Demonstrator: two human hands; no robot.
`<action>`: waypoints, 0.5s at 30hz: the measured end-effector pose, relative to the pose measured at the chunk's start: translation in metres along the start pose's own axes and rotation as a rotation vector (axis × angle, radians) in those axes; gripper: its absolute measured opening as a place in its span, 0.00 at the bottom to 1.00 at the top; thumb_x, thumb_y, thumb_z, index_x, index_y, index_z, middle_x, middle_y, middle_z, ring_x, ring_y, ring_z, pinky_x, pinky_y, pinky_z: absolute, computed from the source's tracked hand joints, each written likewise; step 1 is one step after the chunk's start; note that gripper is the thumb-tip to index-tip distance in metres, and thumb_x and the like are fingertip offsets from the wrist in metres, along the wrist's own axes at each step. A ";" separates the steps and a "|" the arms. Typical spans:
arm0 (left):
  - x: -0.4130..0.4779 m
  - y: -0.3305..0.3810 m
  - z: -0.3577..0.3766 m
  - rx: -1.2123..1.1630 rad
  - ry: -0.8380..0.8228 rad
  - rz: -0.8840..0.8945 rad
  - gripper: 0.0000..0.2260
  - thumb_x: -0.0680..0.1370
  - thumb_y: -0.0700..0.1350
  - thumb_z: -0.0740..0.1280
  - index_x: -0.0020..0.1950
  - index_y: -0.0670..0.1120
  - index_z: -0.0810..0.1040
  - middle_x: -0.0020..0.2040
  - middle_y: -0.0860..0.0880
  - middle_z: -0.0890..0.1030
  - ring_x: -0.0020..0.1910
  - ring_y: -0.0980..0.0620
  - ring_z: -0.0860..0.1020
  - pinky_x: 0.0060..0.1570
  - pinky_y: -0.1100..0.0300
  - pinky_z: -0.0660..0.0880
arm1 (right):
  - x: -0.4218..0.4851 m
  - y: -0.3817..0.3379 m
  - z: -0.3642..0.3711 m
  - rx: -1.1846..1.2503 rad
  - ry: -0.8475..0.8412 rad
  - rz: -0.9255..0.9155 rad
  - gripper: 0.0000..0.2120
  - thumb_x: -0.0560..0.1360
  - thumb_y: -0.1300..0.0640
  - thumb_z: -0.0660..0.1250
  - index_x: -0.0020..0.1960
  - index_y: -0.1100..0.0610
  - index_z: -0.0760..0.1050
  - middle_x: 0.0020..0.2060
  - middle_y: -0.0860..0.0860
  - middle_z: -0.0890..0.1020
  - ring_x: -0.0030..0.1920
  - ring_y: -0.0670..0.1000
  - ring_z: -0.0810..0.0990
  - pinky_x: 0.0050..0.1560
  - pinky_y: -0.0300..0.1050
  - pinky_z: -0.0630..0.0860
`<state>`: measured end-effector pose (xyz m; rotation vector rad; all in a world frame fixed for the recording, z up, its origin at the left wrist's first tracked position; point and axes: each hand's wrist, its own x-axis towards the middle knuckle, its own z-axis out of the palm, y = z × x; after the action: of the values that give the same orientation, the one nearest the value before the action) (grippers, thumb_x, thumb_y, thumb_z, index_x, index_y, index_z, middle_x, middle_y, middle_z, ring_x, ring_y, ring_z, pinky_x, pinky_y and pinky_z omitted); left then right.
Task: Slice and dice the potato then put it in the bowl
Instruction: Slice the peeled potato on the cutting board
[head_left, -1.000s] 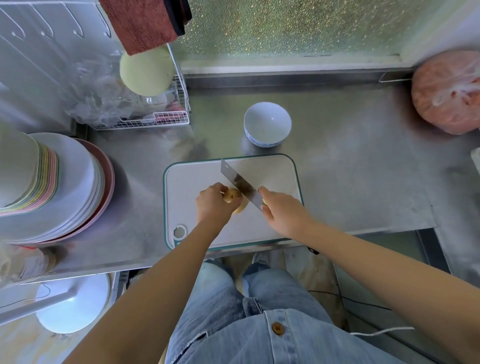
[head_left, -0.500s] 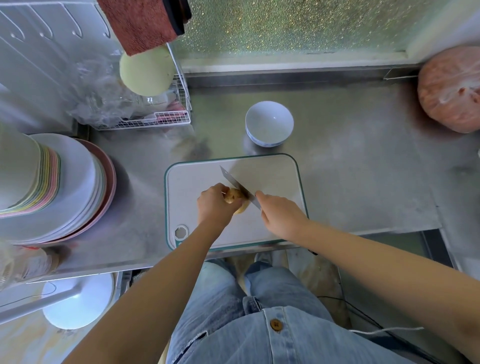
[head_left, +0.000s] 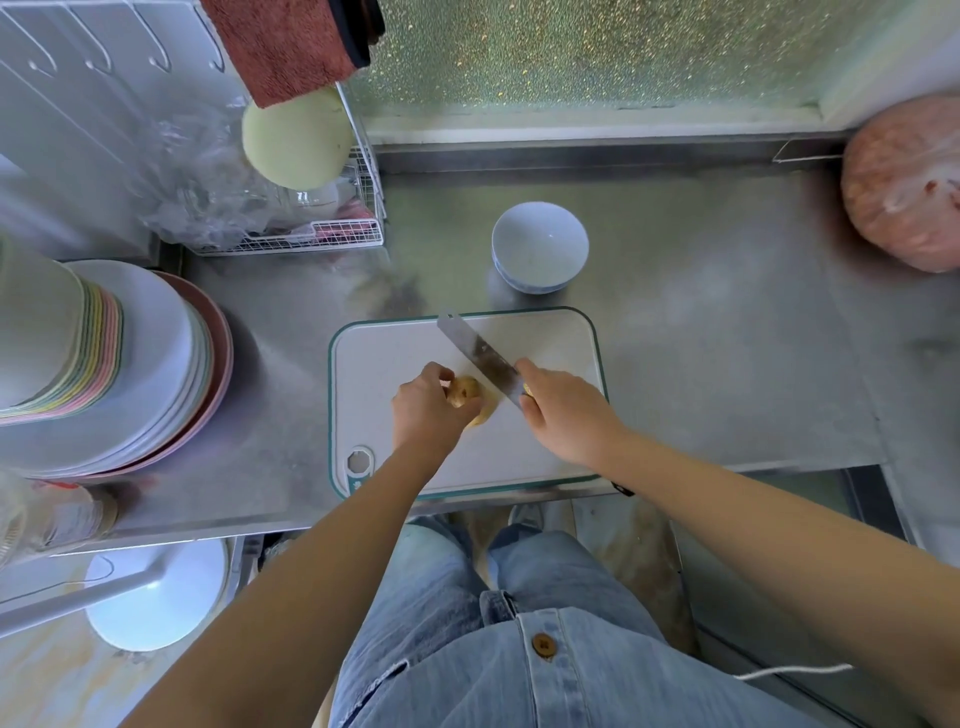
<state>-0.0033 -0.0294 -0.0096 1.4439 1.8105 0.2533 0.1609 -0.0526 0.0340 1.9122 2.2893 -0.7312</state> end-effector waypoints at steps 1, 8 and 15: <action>-0.001 0.001 0.000 -0.009 -0.001 -0.012 0.22 0.71 0.55 0.75 0.59 0.48 0.74 0.50 0.49 0.80 0.44 0.51 0.78 0.41 0.62 0.73 | -0.001 -0.001 -0.004 -0.020 -0.005 -0.007 0.10 0.80 0.58 0.56 0.60 0.58 0.65 0.40 0.50 0.70 0.38 0.55 0.72 0.35 0.43 0.63; -0.001 0.002 0.001 0.018 -0.010 -0.018 0.19 0.72 0.54 0.74 0.56 0.47 0.73 0.47 0.49 0.79 0.41 0.52 0.76 0.39 0.61 0.71 | -0.011 -0.005 -0.008 -0.058 -0.078 -0.007 0.12 0.80 0.58 0.56 0.62 0.58 0.64 0.42 0.55 0.78 0.40 0.57 0.77 0.36 0.46 0.68; 0.000 0.003 0.001 0.006 -0.011 -0.020 0.18 0.72 0.53 0.75 0.55 0.47 0.73 0.47 0.49 0.79 0.42 0.51 0.76 0.39 0.61 0.72 | -0.017 -0.007 -0.008 -0.066 -0.102 -0.010 0.11 0.80 0.58 0.57 0.62 0.58 0.64 0.39 0.52 0.72 0.37 0.53 0.73 0.36 0.45 0.68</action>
<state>-0.0004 -0.0286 -0.0092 1.4286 1.8170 0.2293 0.1599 -0.0655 0.0489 1.7930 2.2347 -0.7267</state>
